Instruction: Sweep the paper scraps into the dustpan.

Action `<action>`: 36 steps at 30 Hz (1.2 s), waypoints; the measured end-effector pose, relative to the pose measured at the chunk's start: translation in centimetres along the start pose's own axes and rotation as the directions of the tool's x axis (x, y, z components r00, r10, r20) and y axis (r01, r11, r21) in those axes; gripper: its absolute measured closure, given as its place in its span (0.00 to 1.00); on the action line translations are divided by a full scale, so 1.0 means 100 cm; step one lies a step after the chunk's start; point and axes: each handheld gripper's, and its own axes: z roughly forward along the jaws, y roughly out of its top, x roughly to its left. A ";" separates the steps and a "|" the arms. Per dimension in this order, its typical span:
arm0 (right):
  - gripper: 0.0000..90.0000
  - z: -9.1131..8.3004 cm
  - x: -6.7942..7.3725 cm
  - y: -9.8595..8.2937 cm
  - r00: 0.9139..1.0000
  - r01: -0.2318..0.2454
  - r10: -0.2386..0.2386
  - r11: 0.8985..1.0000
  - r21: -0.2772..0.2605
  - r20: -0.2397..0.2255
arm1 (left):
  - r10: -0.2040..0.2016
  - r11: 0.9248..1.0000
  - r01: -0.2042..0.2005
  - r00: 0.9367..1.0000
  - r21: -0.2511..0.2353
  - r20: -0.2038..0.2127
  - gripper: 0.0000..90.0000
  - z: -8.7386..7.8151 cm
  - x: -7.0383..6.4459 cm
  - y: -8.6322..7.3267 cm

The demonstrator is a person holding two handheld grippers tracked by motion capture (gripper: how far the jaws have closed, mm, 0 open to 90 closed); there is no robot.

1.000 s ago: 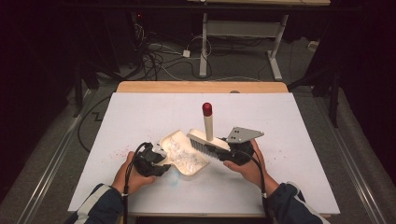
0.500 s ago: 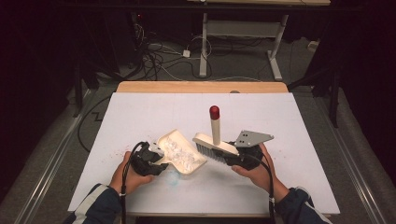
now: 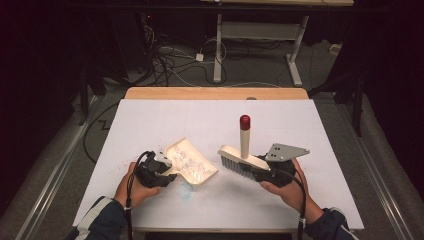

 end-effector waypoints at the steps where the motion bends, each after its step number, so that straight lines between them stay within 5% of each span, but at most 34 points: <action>1: 0.75 -0.002 0.000 -0.001 1.000 -0.003 0.003 1.000 0.002 0.004 | -0.005 1.000 0.005 1.000 -0.001 -0.002 0.70 -0.001 0.001 -0.001; 18: 0.75 -0.032 -0.010 -0.021 0.997 -0.073 0.072 0.996 0.041 0.032 | -0.052 0.999 0.051 0.998 -0.014 -0.024 0.70 -0.008 0.012 -0.010; 36: 0.75 -0.048 -0.006 -0.030 0.996 -0.094 0.094 0.994 0.059 -0.004 | -0.133 0.991 0.130 0.989 -0.038 -0.060 0.70 -0.019 0.026 -0.027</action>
